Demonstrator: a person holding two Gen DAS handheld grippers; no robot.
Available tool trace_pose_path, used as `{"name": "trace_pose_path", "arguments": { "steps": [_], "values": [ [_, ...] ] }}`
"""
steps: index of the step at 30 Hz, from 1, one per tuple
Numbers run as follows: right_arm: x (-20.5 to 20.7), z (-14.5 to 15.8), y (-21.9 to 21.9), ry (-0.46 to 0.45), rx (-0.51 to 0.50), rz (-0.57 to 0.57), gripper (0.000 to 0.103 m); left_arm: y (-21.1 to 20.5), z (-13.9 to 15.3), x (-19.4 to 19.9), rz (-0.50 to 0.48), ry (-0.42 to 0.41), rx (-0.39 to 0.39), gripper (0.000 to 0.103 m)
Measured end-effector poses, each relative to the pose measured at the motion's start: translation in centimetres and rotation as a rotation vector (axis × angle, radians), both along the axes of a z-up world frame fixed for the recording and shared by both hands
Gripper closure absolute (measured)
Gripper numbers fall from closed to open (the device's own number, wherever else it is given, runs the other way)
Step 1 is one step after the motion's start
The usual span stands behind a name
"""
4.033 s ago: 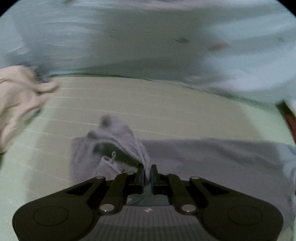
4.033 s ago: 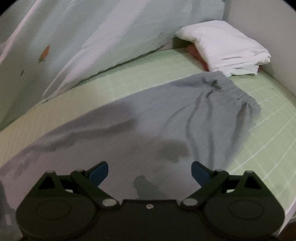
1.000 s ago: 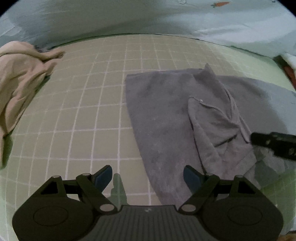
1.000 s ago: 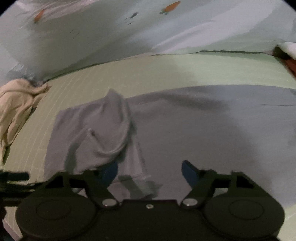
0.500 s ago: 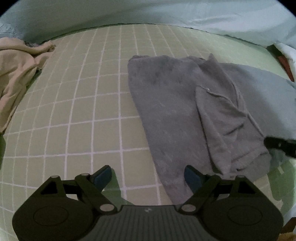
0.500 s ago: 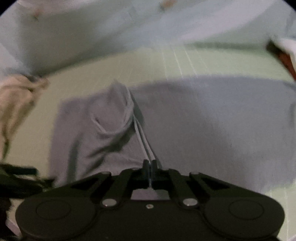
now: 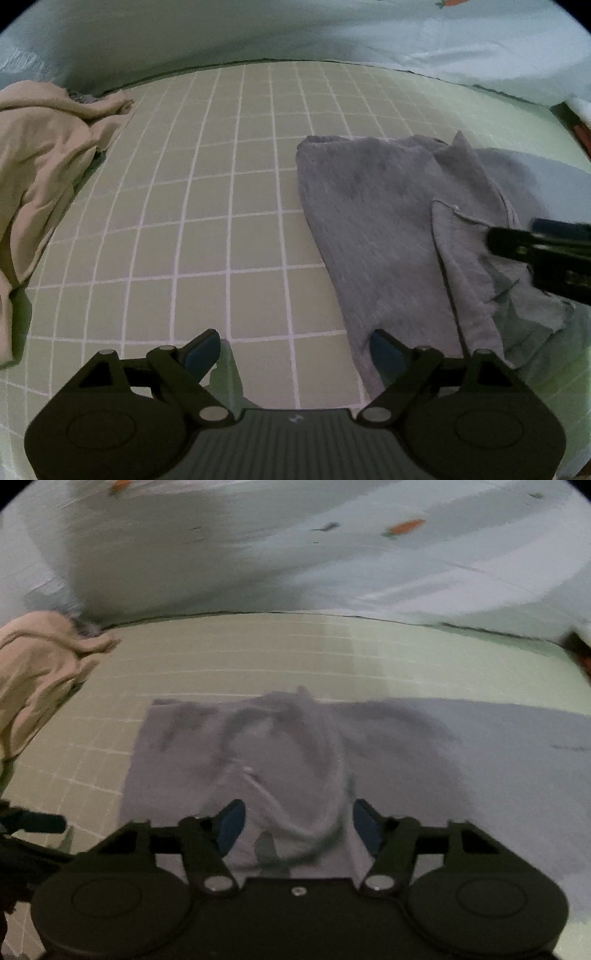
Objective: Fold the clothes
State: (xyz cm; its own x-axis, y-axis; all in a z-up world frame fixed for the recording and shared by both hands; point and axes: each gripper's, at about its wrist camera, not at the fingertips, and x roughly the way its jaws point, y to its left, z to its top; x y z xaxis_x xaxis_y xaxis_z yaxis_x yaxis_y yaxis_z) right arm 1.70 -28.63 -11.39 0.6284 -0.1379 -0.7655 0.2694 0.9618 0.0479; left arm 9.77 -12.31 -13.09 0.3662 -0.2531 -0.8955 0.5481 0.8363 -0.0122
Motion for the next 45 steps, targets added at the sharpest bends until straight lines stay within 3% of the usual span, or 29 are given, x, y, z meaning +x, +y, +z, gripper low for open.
{"name": "trace_pose_path", "arguments": {
  "steps": [3,6,11,14,17,18,19,22,28,33,45],
  "values": [
    [1.4,-0.8,0.4,0.016,0.016,0.036,0.06,0.1,-0.1,0.3,0.0,-0.005,0.003,0.013],
    [1.7,-1.4,0.2,0.029,0.046,0.05,0.1,0.2,-0.1,0.6,0.002,-0.003,0.002,0.013],
    [-0.6,0.3,-0.8,-0.007,0.026,-0.013,0.101,0.2,-0.2,0.7,0.004,-0.002,0.001,0.012],
    [-2.4,0.1,-2.3,0.032,0.033,-0.085,0.1,0.0,-0.2,0.7,0.001,-0.004,0.004,0.012],
    [-3.8,-0.2,-3.4,0.064,0.073,-0.166,0.094,-0.3,-0.2,0.7,-0.003,-0.009,0.01,0.012],
    [-4.1,-0.3,-3.6,0.067,0.082,-0.191,0.088,-0.3,-0.2,0.7,-0.008,-0.012,0.013,0.012],
    [-4.3,-0.1,-3.6,0.059,0.084,-0.205,0.075,-0.3,-0.2,0.7,-0.014,-0.016,0.016,0.012],
    [-4.0,1.1,-3.2,0.007,0.056,-0.231,0.054,-0.4,-0.1,0.5,-0.024,-0.023,0.023,0.011],
    [-1.4,1.5,-2.1,-0.017,0.032,-0.222,0.029,-0.6,0.0,0.2,-0.05,-0.044,0.04,0.011],
    [0.6,-0.2,-1.5,0.051,-0.019,-0.2,0.028,-0.3,0.1,-0.7,-0.039,-0.043,0.036,0.012],
    [-6.0,-1.7,-1.8,0.136,0.053,-0.252,0.028,0.0,0.4,-3.7,-0.021,-0.044,0.035,0.012]
  ]
}}
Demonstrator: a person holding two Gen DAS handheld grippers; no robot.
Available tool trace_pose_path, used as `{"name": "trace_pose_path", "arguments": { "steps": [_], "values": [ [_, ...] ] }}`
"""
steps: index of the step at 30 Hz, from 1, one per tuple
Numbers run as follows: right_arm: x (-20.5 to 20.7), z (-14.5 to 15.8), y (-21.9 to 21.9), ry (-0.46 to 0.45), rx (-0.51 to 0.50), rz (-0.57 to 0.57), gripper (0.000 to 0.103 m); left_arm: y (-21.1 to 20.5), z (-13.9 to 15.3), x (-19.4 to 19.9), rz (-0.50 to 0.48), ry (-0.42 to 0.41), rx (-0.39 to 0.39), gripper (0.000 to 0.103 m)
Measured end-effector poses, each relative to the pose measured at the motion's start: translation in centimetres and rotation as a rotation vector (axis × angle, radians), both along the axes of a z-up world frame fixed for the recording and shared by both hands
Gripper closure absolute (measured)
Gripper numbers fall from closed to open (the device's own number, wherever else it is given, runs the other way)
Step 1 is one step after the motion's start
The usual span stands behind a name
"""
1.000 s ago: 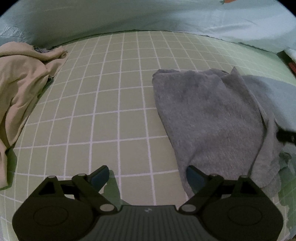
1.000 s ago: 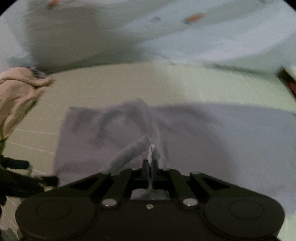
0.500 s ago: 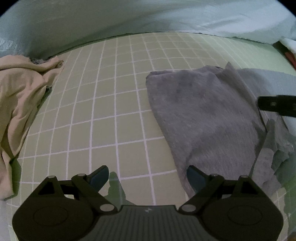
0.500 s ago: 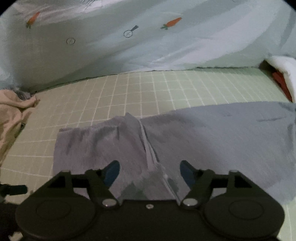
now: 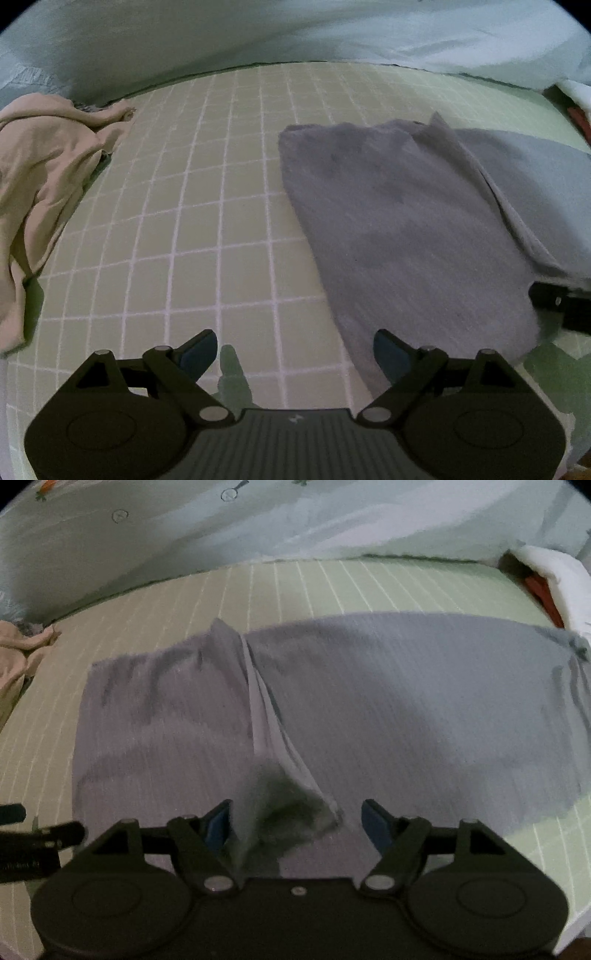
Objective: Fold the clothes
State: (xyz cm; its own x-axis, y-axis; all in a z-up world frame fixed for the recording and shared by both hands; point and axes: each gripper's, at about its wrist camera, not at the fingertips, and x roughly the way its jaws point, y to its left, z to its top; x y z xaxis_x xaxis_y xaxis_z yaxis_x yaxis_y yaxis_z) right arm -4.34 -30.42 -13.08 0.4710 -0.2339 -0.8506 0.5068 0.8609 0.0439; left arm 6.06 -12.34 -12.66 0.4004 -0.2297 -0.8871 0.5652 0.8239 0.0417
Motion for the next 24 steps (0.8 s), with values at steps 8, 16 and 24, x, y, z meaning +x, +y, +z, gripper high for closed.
{"name": "trace_pose_path", "arguments": {
  "steps": [8,16,24],
  "values": [
    [-3.2,-0.2,-0.2,0.015,0.006,-0.007,0.028,-0.8,0.7,-2.2,0.016,-0.014,0.023,0.012],
    [-4.6,1.6,-3.5,-0.07,-0.007,-0.023,0.018,-2.0,2.6,-2.9,0.094,-0.074,-0.005,0.011],
    [-5.5,2.4,-11.2,-0.121,-0.083,-0.035,0.0,-5.6,4.5,-3.1,0.199,-0.117,-0.075,0.009]
  ]
}}
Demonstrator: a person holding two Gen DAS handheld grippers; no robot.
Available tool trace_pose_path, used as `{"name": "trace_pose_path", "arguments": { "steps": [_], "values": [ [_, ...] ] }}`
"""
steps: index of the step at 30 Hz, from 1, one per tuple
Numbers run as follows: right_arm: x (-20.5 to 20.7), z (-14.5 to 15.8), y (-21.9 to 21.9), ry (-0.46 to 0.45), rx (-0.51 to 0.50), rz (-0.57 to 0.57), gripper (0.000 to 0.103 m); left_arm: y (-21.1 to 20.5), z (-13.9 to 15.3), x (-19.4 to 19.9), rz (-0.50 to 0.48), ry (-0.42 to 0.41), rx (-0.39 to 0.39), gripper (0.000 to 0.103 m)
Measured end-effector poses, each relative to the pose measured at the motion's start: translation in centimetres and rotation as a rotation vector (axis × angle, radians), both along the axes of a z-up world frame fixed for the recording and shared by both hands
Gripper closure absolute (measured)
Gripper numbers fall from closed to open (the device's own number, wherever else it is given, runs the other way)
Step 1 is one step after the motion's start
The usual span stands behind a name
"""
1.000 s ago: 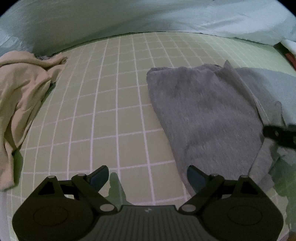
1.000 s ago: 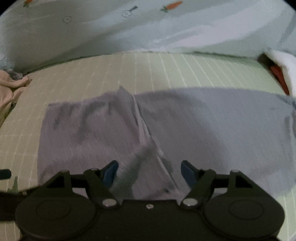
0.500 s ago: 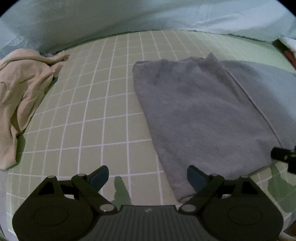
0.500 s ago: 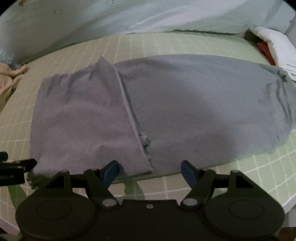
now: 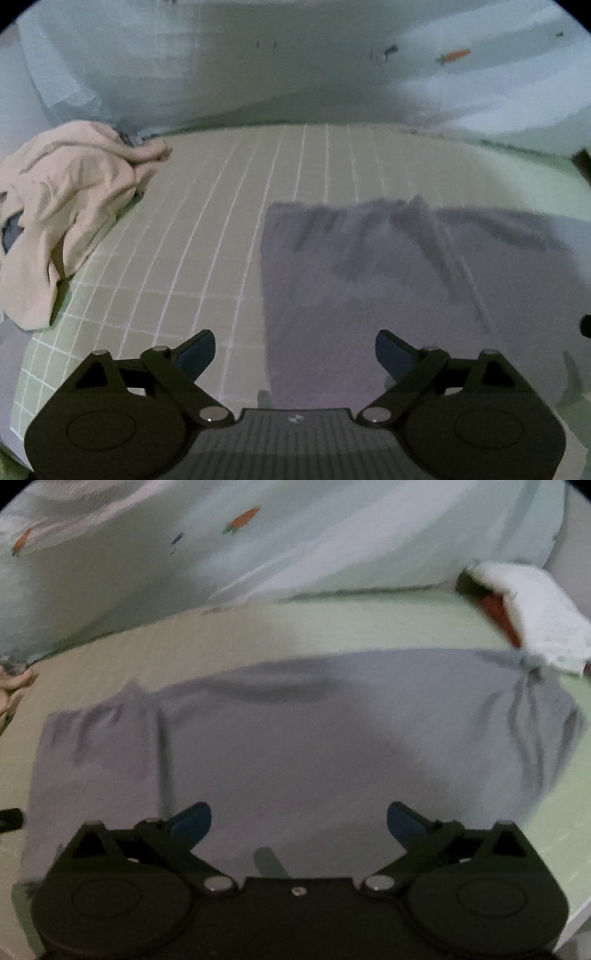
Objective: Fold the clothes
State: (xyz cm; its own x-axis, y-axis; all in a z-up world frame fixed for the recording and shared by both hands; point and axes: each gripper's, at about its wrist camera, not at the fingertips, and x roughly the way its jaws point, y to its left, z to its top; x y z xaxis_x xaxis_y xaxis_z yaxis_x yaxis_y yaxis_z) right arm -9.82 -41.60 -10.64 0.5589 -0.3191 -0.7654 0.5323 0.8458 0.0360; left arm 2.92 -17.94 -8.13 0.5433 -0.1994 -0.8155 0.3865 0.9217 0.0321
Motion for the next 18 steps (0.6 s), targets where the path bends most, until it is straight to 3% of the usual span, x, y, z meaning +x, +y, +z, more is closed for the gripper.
{"name": "trace_pose_path", "arguments": {
  "steps": [5,9,18],
  "values": [
    [-1.3,-0.1,-6.5,-0.063,-0.022,-0.051,0.0,-2.8,0.8,-0.3,0.044,-0.025,-0.036,0.008],
    [-2.0,-0.7,-12.7,-0.059,-0.083,-0.084,0.0,-5.1,1.5,-0.6,0.078,-0.043,-0.063,0.008],
    [-3.9,-3.8,-27.2,0.046,-0.147,-0.205,0.0,-8.3,2.0,-1.7,0.128,-0.018,0.029,0.007]
  ]
}}
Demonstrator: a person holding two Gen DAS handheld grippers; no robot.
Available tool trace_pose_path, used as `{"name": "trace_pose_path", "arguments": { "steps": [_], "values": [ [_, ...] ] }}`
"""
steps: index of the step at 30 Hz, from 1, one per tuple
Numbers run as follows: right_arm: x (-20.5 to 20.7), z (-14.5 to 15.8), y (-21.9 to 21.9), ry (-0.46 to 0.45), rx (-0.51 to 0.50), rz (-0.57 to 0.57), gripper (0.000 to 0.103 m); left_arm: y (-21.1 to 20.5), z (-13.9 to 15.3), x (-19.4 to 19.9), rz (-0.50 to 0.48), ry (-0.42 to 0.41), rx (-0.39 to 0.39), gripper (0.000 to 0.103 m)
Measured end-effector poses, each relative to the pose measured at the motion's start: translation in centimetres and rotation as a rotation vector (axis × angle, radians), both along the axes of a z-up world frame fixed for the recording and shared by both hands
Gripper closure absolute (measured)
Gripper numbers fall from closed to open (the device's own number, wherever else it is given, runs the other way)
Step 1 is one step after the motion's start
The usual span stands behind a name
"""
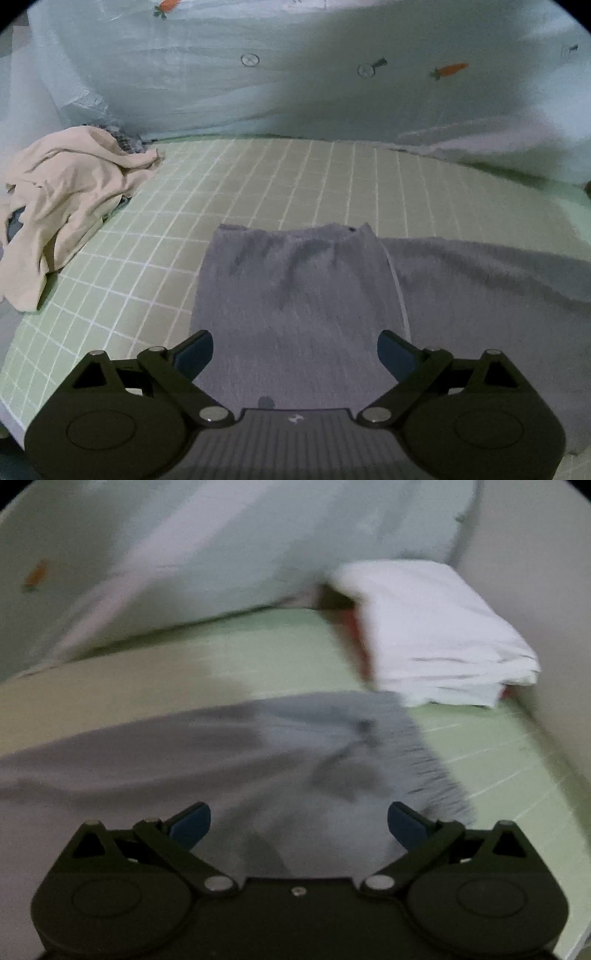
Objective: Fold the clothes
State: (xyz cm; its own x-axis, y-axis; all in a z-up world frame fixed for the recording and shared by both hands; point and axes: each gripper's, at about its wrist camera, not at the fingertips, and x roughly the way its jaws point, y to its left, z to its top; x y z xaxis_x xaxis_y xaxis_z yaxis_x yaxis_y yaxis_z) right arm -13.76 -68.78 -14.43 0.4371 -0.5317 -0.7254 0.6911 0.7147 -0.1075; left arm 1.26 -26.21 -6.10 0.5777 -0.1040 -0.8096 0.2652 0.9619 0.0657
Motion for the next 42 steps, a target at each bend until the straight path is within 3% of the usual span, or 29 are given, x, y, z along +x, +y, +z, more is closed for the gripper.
{"name": "trace_pose_path", "arguments": {
  "steps": [7,13,17,20,22,26,31,36,42],
  "values": [
    [-2.5,-2.3,-7.3,-0.023,0.058,-0.138,0.0,-2.4,-0.5,-0.7,0.0,0.058,0.077,0.007],
    [-2.9,-3.9,-8.7,-0.05,0.144,-0.137,0.002,-4.1,-0.5,-0.4,-0.025,0.07,0.126,0.007],
    [-3.1,-4.0,-8.6,-0.073,0.147,-0.142,0.007,-4.8,-0.6,0.2,-0.04,0.068,0.132,0.007],
    [-3.1,-3.4,-8.0,-0.074,0.147,-0.13,0.022,-5.0,-0.7,0.7,-0.051,0.068,0.122,0.007],
    [-3.2,-2.9,-7.9,-0.091,0.15,-0.131,0.046,-5.0,-0.8,1.0,-0.055,0.063,0.111,0.007],
    [-3.4,-1.5,-7.1,-0.146,0.154,-0.139,0.052,-4.1,-0.8,1.2,-0.063,0.044,0.072,0.007],
    [-2.7,2.3,-3.6,-0.213,0.084,-0.122,0.056,-1.7,-1.1,1.4,-0.058,0.029,0.006,0.007],
    [-0.6,6.3,2.5,-0.249,0.015,-0.012,0.062,1.4,-1.1,1.9,-0.038,0.014,-0.034,0.007],
    [2.7,7.4,10.9,-0.239,0.023,0.143,0.065,5.0,-0.5,2.7,-0.007,-0.005,-0.086,0.007]
  ]
}}
